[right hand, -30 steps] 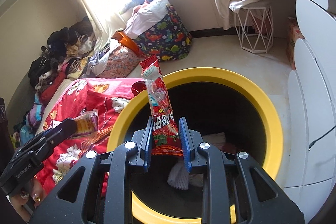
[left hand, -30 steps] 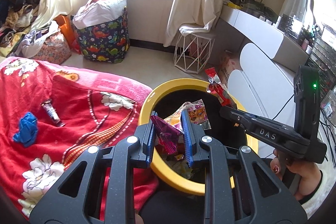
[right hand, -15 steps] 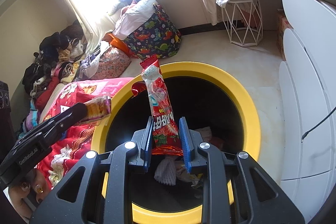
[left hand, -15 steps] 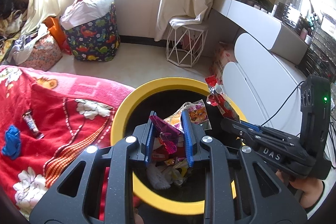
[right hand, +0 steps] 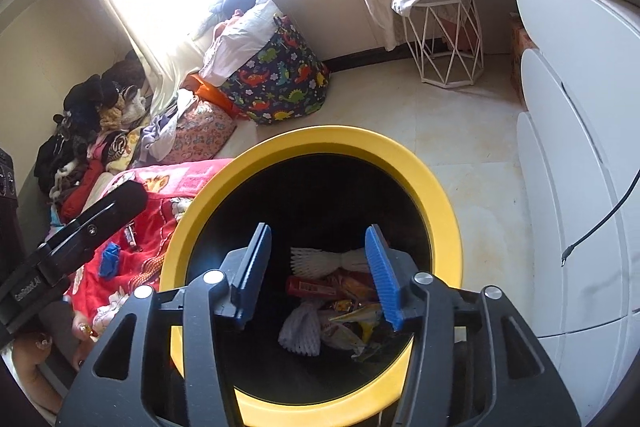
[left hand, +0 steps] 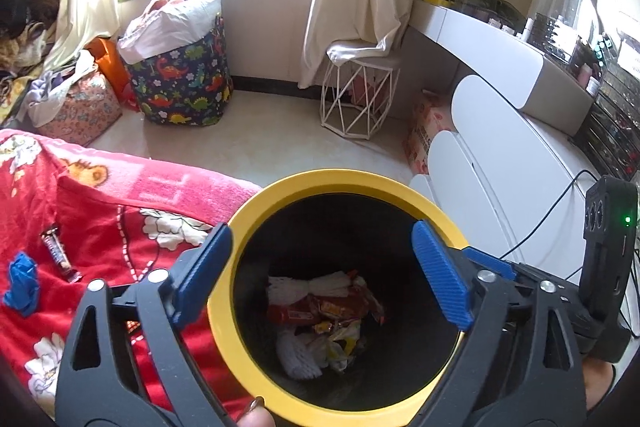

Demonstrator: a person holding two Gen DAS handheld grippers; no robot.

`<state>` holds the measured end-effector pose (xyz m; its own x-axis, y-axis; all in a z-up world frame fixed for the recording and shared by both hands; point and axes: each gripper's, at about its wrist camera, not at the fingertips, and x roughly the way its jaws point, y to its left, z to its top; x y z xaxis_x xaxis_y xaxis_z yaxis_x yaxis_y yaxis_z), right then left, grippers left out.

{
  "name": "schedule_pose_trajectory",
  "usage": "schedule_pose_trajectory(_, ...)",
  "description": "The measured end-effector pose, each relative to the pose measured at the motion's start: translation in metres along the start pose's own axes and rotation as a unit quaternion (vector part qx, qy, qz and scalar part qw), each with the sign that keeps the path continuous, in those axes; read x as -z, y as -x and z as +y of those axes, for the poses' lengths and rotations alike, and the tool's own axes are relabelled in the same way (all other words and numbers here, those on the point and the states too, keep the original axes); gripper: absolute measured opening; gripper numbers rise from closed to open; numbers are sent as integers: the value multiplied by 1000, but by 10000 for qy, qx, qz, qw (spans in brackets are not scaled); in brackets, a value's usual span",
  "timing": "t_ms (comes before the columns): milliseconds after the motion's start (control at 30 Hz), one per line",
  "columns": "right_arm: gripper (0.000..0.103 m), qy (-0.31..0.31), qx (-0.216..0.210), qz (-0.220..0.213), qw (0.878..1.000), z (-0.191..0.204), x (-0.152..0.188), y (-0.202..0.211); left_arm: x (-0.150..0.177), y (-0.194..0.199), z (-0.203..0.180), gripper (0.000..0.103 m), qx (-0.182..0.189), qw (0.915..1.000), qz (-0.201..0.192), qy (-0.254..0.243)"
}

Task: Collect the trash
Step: 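Open both tools to drop the wrappers into the bin, then withdraw both open tools from the bin toward the glove and chocolate bar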

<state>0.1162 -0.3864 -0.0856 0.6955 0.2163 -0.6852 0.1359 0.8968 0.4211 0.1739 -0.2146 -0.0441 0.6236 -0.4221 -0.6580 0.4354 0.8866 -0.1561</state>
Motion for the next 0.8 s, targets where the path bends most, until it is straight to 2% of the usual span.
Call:
schedule_pose_trajectory(67, 49, 43, 2, -24, 10000, 1, 0, 1, 0, 4, 2, 92, -7, 10000, -40, 62)
schedule_pose_trajectory(367, 56, 243, 11, -195, 9995, 13, -6, 5, 2, 23, 12, 92, -225, 9994, -252, 110)
schedule_pose_trajectory(433, 60, 298, -6, -235, 9993, 18, -6, 6, 2, 28, 15, 92, -274, 9991, -298, 136)
schedule_pose_trajectory(800, 63, 670, -212, -358, 9969, 54, -9, 4, 5, 56, 47, 92, -669, 9953, -622, 308)
